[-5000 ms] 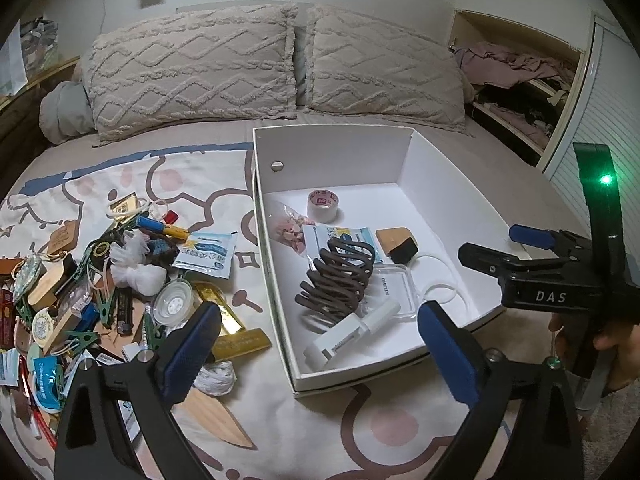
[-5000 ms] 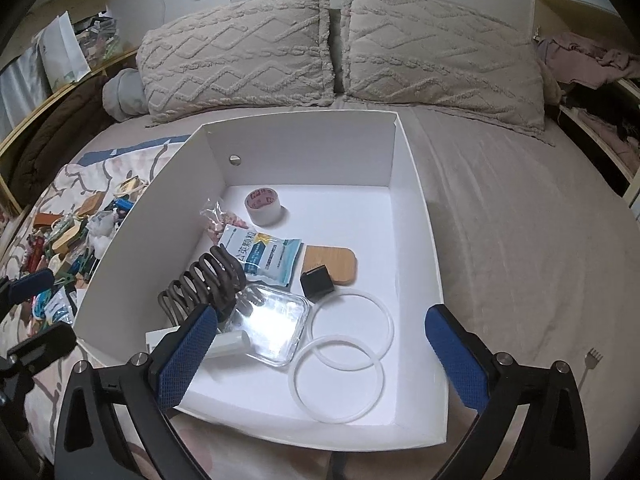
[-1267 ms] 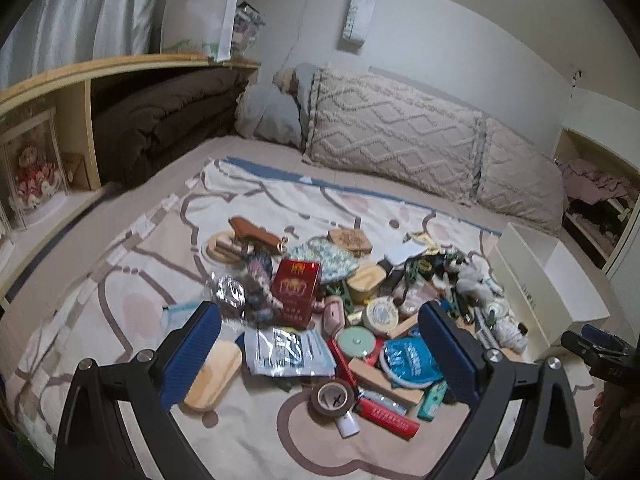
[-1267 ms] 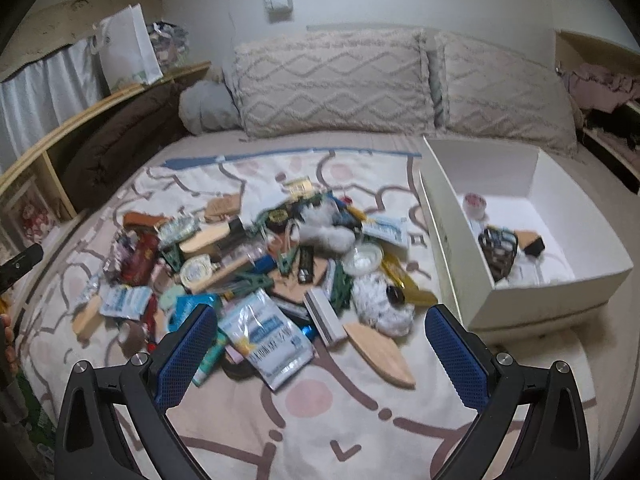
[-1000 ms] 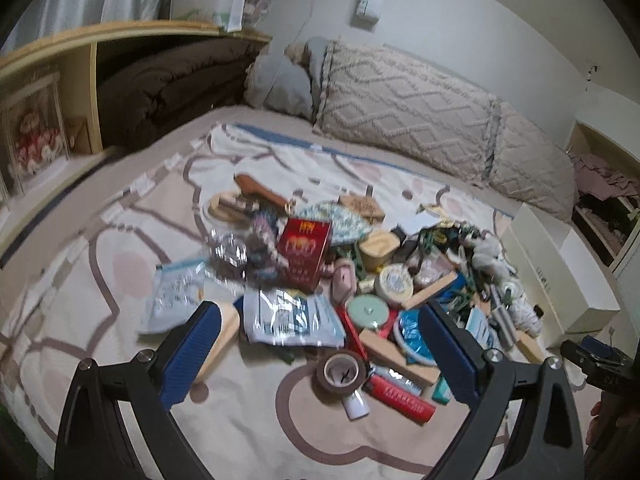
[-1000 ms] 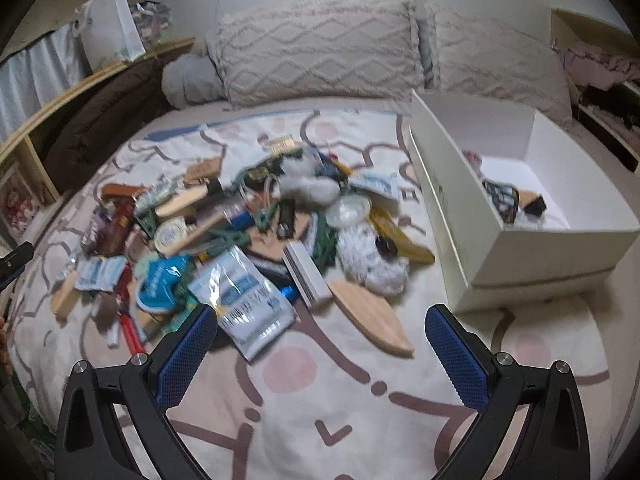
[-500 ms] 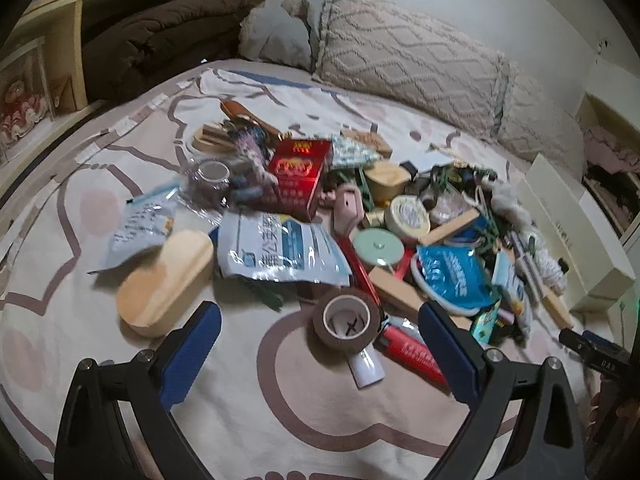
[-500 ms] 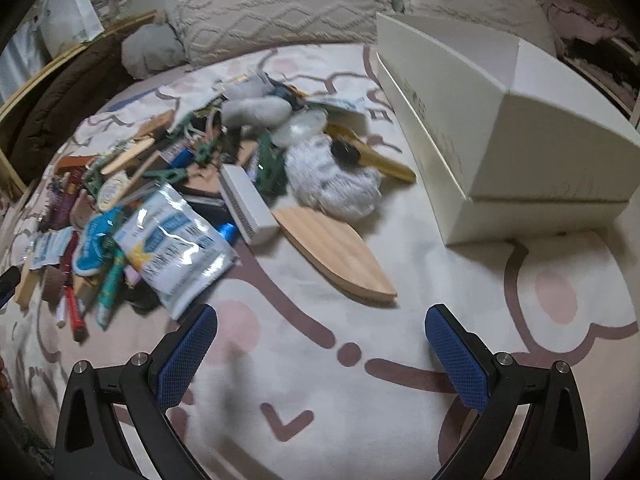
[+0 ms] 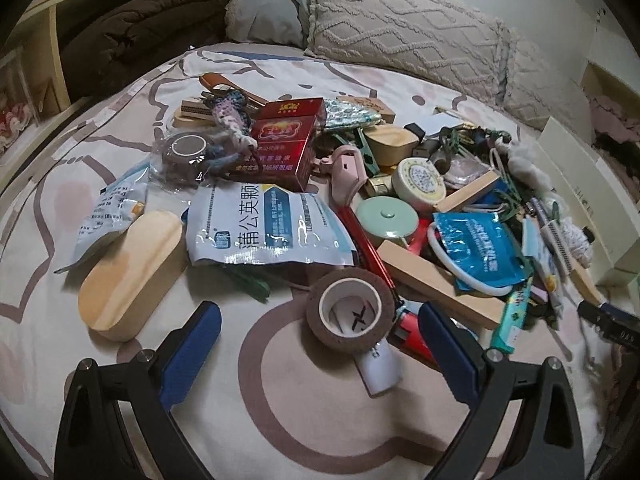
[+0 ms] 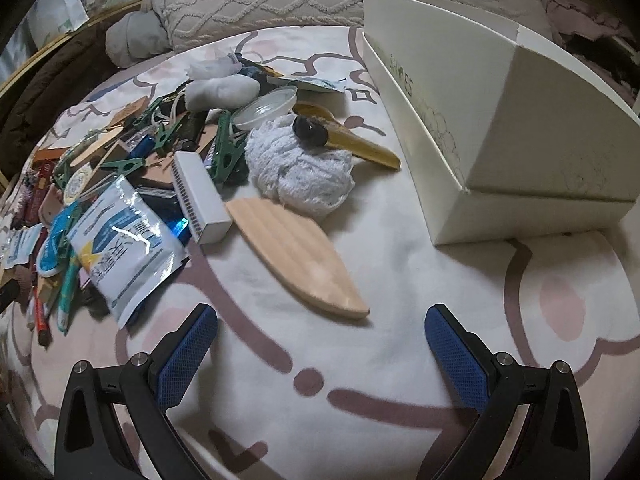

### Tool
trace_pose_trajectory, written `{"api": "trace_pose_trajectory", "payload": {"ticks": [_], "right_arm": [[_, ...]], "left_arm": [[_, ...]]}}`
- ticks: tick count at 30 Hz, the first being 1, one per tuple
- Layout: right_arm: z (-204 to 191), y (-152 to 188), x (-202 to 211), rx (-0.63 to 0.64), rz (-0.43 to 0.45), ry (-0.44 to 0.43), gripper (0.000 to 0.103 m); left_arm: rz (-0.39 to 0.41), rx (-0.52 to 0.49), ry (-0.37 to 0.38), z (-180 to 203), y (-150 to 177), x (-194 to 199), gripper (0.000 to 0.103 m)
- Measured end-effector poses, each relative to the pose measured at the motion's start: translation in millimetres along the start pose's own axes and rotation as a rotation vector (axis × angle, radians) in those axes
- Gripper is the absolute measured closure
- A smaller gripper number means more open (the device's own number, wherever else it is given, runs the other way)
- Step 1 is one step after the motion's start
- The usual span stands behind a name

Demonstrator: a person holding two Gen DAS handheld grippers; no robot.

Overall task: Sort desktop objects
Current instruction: 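Grasp the brown tape roll with the left gripper while the right gripper grasps the wooden leaf-shaped board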

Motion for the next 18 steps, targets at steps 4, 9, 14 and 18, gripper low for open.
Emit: {"api": "trace_pose_trajectory", "payload": {"ticks": [4,9,14,18], "right_arm": [[0,-5,-9,0.009,-0.01,0.011,0.0],[1,-5,-15,0.005,-0.012,0.01,0.0],[0,-4,-17,0.013,-0.019,0.011,0.0],[2,-1,-18,0.005,-0.011,-0.002,0.0]], "left_arm": [[-0.007,-0.017,-0.01,2,1,-9,0.004],[-0.012,-0.015,-0.01,0,4,-14,0.004],[-0.029,-0.01,-0.006,-1,6,-17,0.004],[-0.044,0.006,0.003,-3,8,-20,0.0]]}}
Point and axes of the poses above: each gripper's, at about its wrist camera, not at the fingertips, and x roughly against the way its jaws point, z to its right, y to its underside, the point moved 7 cm from there along -x, roughly the way its jaws point, and after that the axes turned 2 degrees about -y, right-handed, at the moved point
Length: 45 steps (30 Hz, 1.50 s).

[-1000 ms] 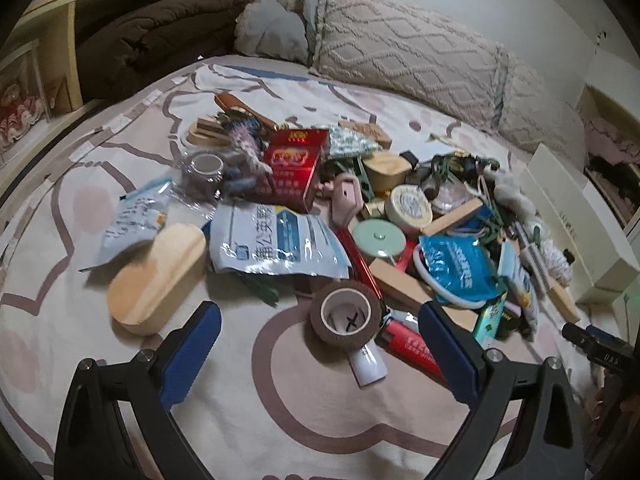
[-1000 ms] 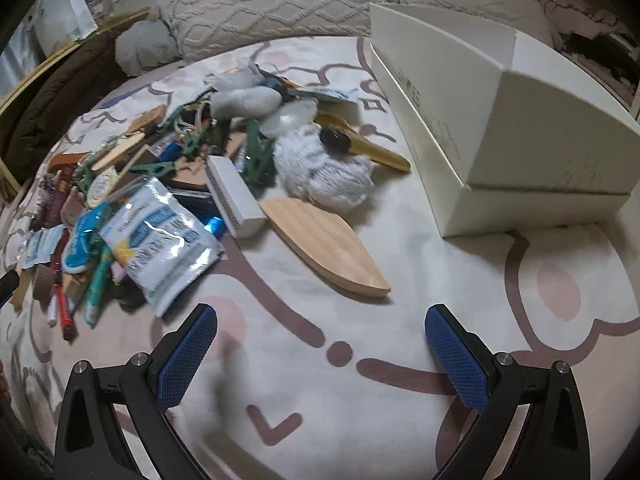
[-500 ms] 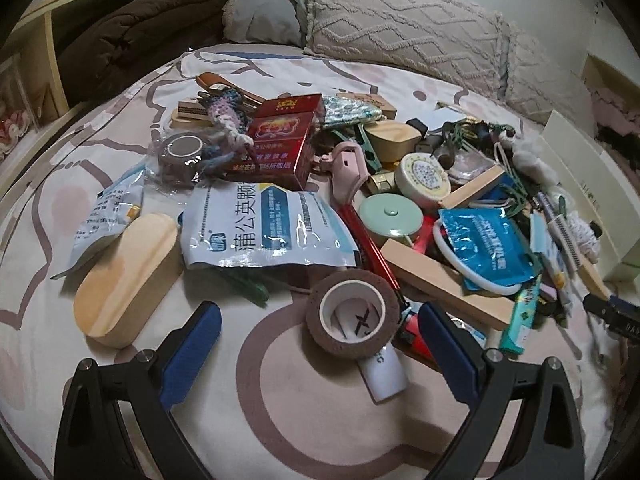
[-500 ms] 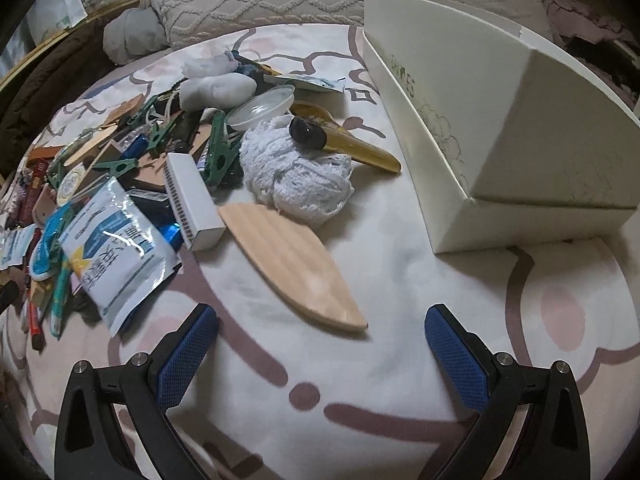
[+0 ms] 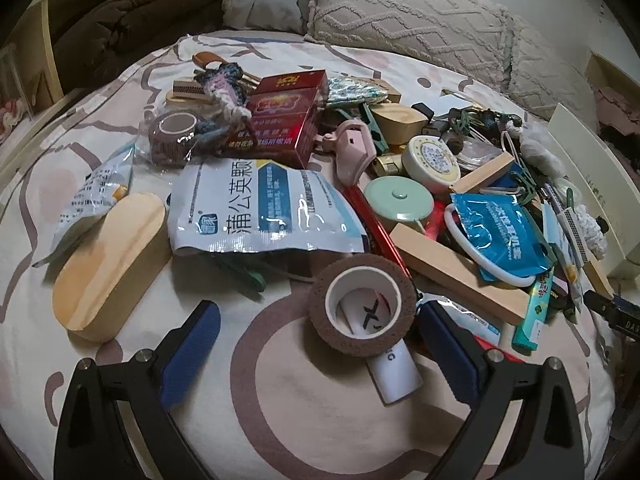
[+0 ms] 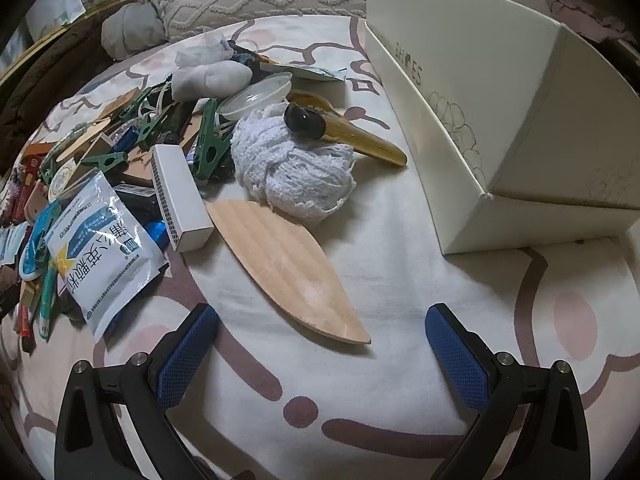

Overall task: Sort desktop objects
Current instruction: 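Grasp the brown tape roll with the left gripper while the right gripper grasps the wooden leaf-shaped board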

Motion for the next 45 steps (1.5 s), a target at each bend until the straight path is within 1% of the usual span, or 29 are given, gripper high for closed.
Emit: {"api": "trace_pose_trajectory", "payload": {"ticks": [6,11,14,15,17,19,20,23,27,29,31,32,33,34,36,38,41,45], "right_arm": [[-1,1,-1,0.006,0.011,0.012,0.0],[1,3,4,-0.008,0.087,-0.01,0.0],[2,3,8,-0.023,0.128,-0.031,0.0],[4,3,11,-0.033,0.144,-0.043,0.008],[10,3,16,-0.065,0.176,-0.063,0.02],[14,1,18,-0.099,0.191,-0.084,0.026],[16,1,18,-0.111,0.198,-0.093,0.031],[16,0,19,-0.116,0.208,-0.106,0.034],[9,-1,19,-0.091,0.213,-0.114,0.043],[9,-1,19,-0.086,0.214,-0.122,0.045],[7,-1,20,-0.078,0.217,-0.132,0.05],[8,1,21,-0.072,0.219,-0.134,0.053],[6,1,21,-0.063,0.22,-0.138,0.059],[4,0,21,-0.052,0.22,-0.136,0.059],[2,0,20,-0.038,0.22,-0.123,0.06],[2,0,21,-0.039,0.219,-0.126,0.06],[3,0,22,-0.041,0.219,-0.134,0.062],[0,3,26,-0.028,0.217,-0.142,0.071]], "left_arm": [[0.003,0.013,-0.001,-1,2,-1,0.0],[0.025,0.016,-0.004,-2,3,0,0.0],[0.061,0.02,-0.005,-2,5,2,0.0],[0.075,0.019,-0.007,-2,5,3,0.0],[0.098,0.016,-0.011,-1,6,4,0.0],[0.113,0.019,-0.01,-2,6,5,0.001],[0.118,0.021,-0.012,-3,6,6,0.004],[0.134,0.035,-0.007,-6,6,9,0.009],[0.167,0.04,0.025,-5,6,14,0.019],[0.175,0.036,0.03,-4,6,15,0.022],[0.183,0.027,0.034,-1,6,16,0.028],[0.188,0.02,0.036,1,6,17,0.031],[0.191,0.012,0.038,2,6,18,0.037],[0.192,0.001,0.039,5,6,18,0.039],[0.193,-0.022,0.042,10,7,19,0.05],[0.197,-0.047,0.042,15,7,20,0.057],[0.195,-0.059,0.037,18,10,22,0.057],[0.193,-0.055,0.054,18,19,28,0.058]]}}
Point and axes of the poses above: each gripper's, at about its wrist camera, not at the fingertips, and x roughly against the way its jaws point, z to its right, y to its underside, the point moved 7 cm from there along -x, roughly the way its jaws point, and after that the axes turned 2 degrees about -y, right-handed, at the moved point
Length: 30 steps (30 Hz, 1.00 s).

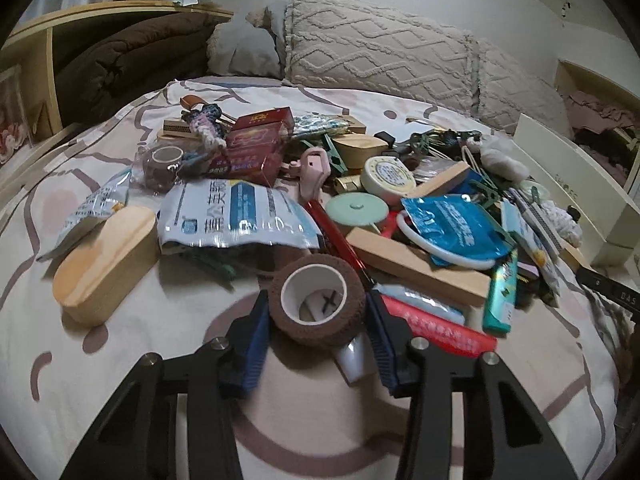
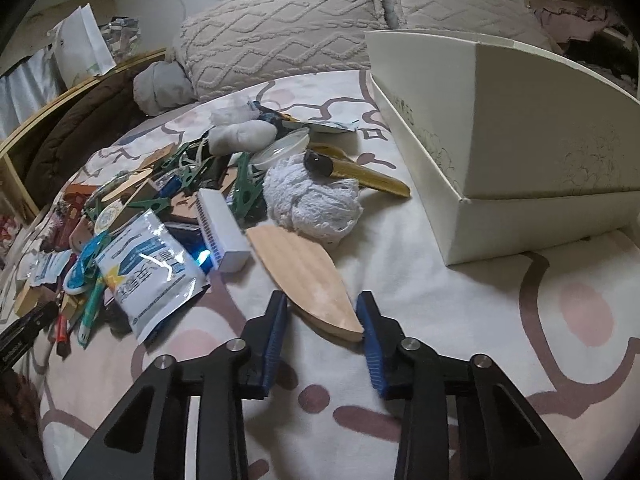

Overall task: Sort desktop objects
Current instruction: 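Grasp the brown tape roll with the left gripper while the right gripper grasps the wooden leaf-shaped board, then lift the tape roll and wooden board away from the pile with both tools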

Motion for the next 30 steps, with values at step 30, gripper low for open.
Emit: {"api": "trace_pose_trajectory", "payload": {"ticks": [30], "right_arm": [[-28,85,88,0.099,-0.105,-0.127,0.081]], "left_arm": [[-0.03,0.015,0.13,64,55,64,0.06]]}}
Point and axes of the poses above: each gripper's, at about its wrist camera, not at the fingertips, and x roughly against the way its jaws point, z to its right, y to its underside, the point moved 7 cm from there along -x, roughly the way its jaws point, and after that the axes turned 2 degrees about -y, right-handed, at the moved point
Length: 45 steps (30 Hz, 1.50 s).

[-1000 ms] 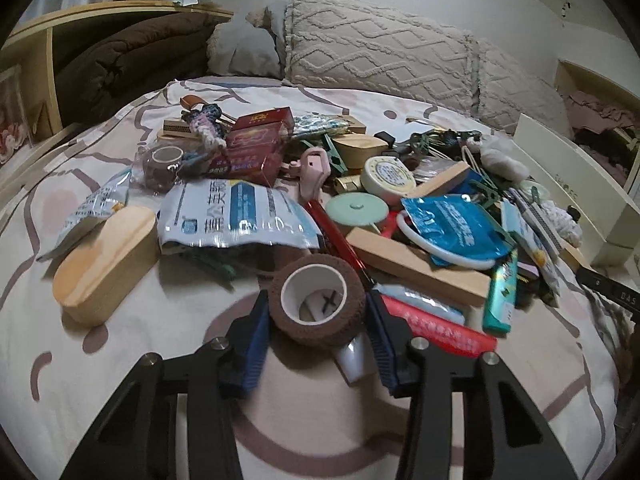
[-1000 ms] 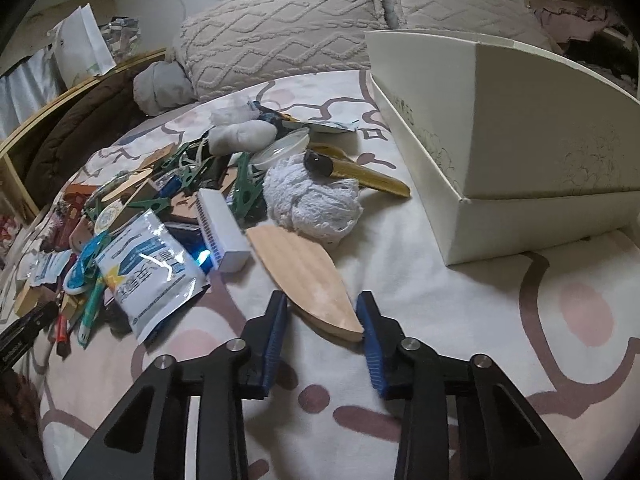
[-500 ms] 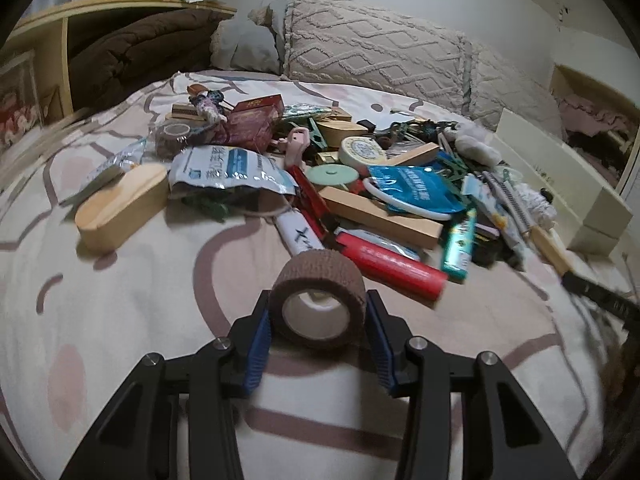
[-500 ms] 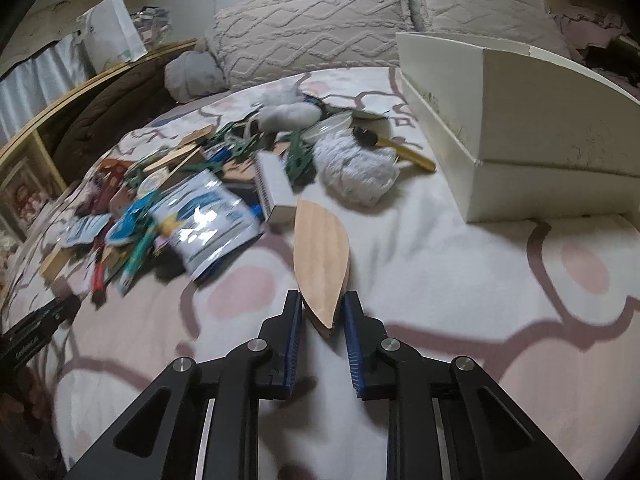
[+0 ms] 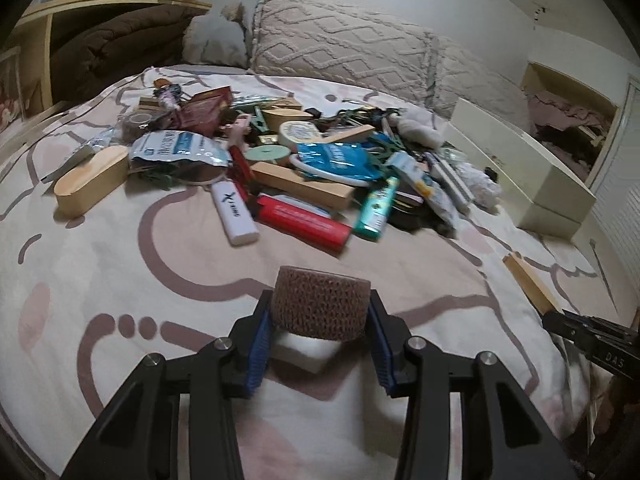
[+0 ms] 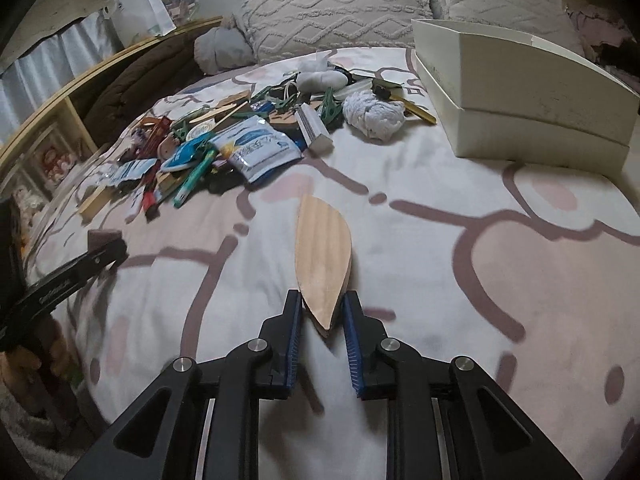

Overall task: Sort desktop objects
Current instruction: 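Lift the tape roll and wooden board away from the pile with both tools, then open the left gripper setting down the tape roll while the right gripper releases the wooden board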

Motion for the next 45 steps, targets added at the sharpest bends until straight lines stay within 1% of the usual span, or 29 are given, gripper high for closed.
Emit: {"api": "trace_pose_trajectory", "payload": {"ticks": [6,13,14,15,17,20,26,30,37,43,44,45], "right_arm": [[0,14,9,0.013,-0.022,-0.006,0.081],[3,17,10,-0.026,-0.018,-0.023,0.081],[3,17,10,-0.022,-0.015,-0.022,0.081],[3,16,9,-0.02,-0.013,-0.02,0.081],[3,16,9,-0.023,-0.011,-0.019,0.081],[4,14,8,-0.025,-0.009,-0.016,0.081],[1,9,4,0.017,-0.004,0.008,0.081],[4,4,4,0.022,-0.001,0.01,0.081],[3,-3,-2,0.072,-0.014,0.01,0.081],[5,-14,-9,0.066,-0.014,0.007,0.08],[5,-16,-10,0.067,-0.011,0.007,0.079],[5,-18,-10,0.066,-0.009,0.005,0.059]], "left_arm": [[0.005,-0.041,0.022,16,5,5,0.06],[-0.004,-0.079,-0.001,20,11,4,0.059],[-0.006,-0.079,-0.004,20,12,4,0.054],[-0.007,-0.079,-0.01,19,12,4,0.043],[0.004,-0.081,-0.027,19,12,7,0.032],[0.008,-0.08,-0.029,18,11,10,0.032],[0.012,-0.092,-0.037,19,10,13,0.032],[0.012,-0.102,-0.043,21,11,13,0.032],[0.032,-0.146,-0.064,25,8,12,0.032],[0.039,-0.172,-0.076,27,7,12,0.032],[0.039,-0.174,-0.076,27,8,12,0.032],[0.04,-0.174,-0.077,27,8,12,0.032]]}}
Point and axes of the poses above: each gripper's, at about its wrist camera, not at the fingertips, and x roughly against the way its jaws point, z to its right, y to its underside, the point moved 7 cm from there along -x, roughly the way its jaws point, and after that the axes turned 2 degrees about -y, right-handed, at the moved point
